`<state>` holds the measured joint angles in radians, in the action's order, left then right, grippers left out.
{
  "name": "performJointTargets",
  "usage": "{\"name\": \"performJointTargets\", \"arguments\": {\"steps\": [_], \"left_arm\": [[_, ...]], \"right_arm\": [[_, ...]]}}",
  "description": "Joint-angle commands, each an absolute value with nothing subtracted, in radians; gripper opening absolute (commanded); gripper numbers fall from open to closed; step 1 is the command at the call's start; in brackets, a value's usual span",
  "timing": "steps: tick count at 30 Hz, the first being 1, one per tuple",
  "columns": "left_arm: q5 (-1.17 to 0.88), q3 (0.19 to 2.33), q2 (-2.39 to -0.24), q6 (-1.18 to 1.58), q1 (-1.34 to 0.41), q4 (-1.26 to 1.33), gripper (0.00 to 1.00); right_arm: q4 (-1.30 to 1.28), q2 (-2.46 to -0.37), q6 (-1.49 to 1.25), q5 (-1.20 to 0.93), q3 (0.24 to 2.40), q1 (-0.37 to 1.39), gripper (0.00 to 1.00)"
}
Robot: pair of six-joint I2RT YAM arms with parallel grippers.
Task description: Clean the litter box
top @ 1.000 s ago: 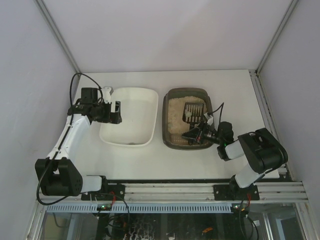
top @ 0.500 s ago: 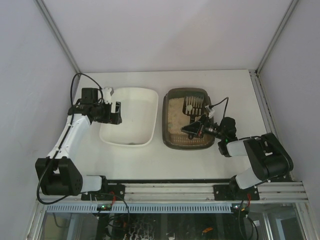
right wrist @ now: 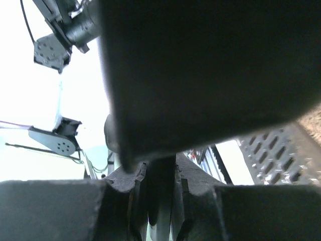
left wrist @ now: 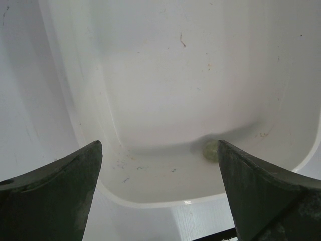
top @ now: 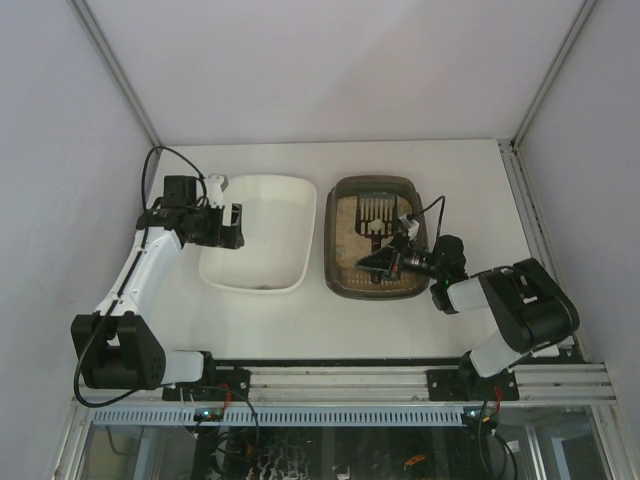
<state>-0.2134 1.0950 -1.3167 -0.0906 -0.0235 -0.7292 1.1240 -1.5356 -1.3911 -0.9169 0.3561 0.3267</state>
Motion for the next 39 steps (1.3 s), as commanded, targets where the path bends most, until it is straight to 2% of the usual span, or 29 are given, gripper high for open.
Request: {"name": "performJointTargets", "arguments": {"steps": [1, 5, 8, 13, 16, 21, 25, 28, 31, 35, 39], "left_arm": [[-0.239, 1.072, -1.297, -0.114, -0.018, -0.724, 1.0], [-0.246, 1.078, -1.294, -0.112, -0.017, -0.728, 1.0], [-0.289, 1.082, -1.295, -0.11, -0.005, -0.742, 1.0], [-0.7, 1.13, -1.277, -0.203, 0.137, -0.861, 1.0], [-0.858, 1.175, -1.322, -0.293, 0.201, -0.981, 1.0], [-0.784, 1.181, -1.369, -0.27, 0.224, -0.982, 1.0], [-0.59, 1.18, -1.313, -0.124, 0.252, -0.86, 1.0], [-0.419, 1.211, -1.276, -0.025, 0.254, -0.825, 1.0], [-0.374, 1.263, -1.256, 0.009, 0.263, -0.841, 1.0], [-0.411, 1.273, -1.232, 0.03, 0.279, -0.842, 1.0], [-0.349, 1.251, -1.214, 0.054, 0.283, -0.827, 1.0]], "right_arm": [[1.48, -1.661, -1.575, -0.904, 0.346, 0.269, 0.0], [1.486, -1.73, -1.566, -0.907, 0.392, 0.373, 0.0], [1.496, -1.738, -1.579, -0.887, 0.394, 0.362, 0.0], [1.483, -1.721, -1.612, -0.904, 0.439, 0.373, 0.0], [1.355, -1.669, -1.528, -0.938, 0.466, 0.38, 0.0], [0.893, -1.528, -1.239, -0.954, 0.538, 0.381, 0.0], [0.42, -1.459, -0.973, -0.919, 0.721, 0.436, 0.0], [-0.053, -1.47, -0.689, -0.743, 0.969, 0.538, 0.0], [-0.44, -1.596, -0.56, -0.576, 1.219, 0.62, 0.0], [-0.785, -1.791, -0.463, -0.307, 1.551, 0.738, 0.0], [-1.013, -1.941, -0.367, 0.081, 1.794, 0.904, 0.0]]}}
